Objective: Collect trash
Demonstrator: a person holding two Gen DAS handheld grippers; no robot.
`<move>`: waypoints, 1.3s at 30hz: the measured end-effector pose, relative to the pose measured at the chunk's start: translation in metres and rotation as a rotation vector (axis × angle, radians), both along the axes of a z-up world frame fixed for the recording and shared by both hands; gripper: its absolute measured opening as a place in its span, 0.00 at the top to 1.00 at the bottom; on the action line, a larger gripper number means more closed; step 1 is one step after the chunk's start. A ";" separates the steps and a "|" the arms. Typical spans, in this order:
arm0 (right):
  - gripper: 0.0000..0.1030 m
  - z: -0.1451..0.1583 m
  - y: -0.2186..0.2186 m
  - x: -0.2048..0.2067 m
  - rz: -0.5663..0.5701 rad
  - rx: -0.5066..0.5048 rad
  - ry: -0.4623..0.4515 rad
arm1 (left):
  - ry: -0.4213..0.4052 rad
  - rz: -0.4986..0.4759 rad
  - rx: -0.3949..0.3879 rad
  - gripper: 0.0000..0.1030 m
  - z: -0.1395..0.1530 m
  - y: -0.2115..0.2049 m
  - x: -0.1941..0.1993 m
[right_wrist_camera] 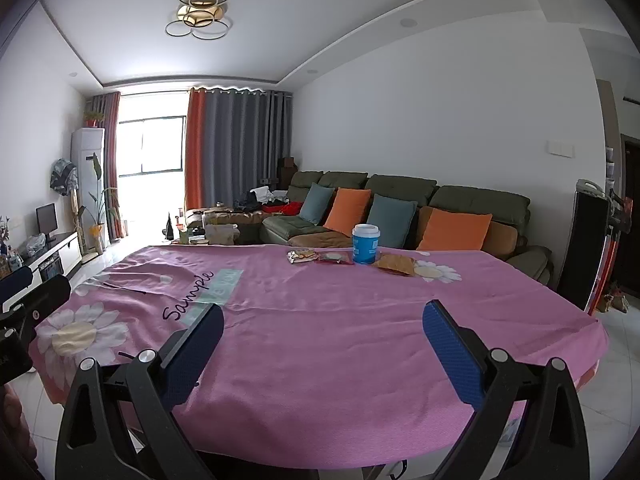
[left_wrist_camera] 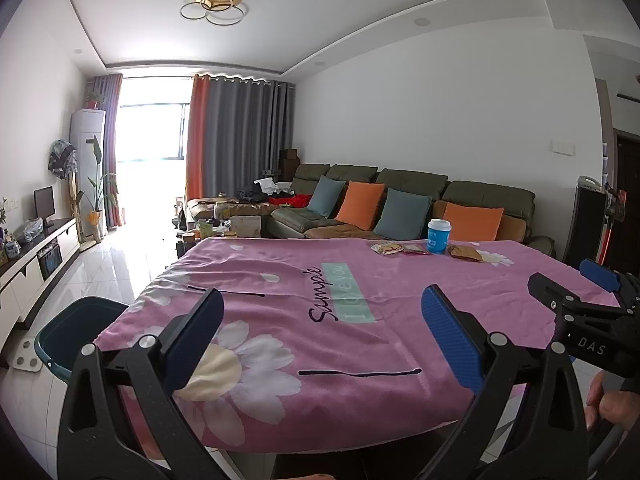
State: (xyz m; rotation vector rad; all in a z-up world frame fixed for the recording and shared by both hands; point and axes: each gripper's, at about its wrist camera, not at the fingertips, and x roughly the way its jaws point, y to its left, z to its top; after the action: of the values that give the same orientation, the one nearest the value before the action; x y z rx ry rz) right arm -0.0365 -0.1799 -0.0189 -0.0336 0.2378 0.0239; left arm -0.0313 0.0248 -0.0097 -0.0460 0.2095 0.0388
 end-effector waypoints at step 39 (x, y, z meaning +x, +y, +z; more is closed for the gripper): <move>0.07 -0.003 0.003 0.007 0.006 0.003 0.024 | 0.034 0.002 -0.001 0.05 -0.002 0.002 0.006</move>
State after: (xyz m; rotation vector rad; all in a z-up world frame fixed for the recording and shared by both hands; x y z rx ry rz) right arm -0.0293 -0.1774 -0.0217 -0.0306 0.2615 0.0306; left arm -0.0252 0.0272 -0.0117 -0.0461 0.2435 0.0418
